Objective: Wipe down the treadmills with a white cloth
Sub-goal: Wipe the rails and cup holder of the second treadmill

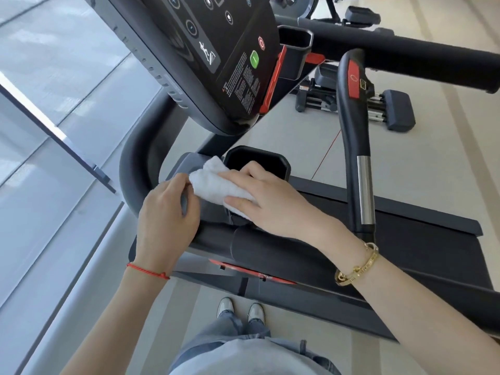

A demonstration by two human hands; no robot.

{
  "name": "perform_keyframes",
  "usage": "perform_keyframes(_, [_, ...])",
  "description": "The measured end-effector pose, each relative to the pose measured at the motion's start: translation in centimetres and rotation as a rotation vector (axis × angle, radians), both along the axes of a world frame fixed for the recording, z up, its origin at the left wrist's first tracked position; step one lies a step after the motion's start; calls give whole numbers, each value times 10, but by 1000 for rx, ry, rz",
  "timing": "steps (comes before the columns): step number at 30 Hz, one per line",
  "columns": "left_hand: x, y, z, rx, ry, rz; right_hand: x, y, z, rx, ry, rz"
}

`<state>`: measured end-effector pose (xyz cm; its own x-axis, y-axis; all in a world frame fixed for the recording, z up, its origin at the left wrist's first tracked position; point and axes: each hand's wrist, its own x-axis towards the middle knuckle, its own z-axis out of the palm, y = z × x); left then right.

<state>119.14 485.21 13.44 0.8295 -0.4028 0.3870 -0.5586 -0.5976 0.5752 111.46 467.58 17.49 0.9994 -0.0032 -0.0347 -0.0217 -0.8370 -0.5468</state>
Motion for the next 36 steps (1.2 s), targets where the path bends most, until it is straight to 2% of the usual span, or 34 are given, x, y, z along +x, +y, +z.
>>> perform_keyframes(10, [3,6,-3,7,-49,-59,-3,8,-7,-142,-43,2])
perform_keyframes(17, [11,21,-5,16,-40,-163,-48,15,-1,-194,-57,-100])
perform_keyframes(21, [20,34,-3,47,-60,-253,-51,53,-4,-196,-89,-237])
perform_keyframes(26, [28,53,-2,44,-74,-373,-33,101,-7,-346,-141,-374])
perform_keyframes(29, [31,54,-4,44,-83,-388,-43,107,-11,-388,-188,-470])
perform_keyframes(33, [32,56,-9,69,-84,-397,-74,106,-16,-402,-197,-743])
perform_keyframes(36, [23,52,-8,53,-88,-430,-73,122,-18,-476,-200,-787])
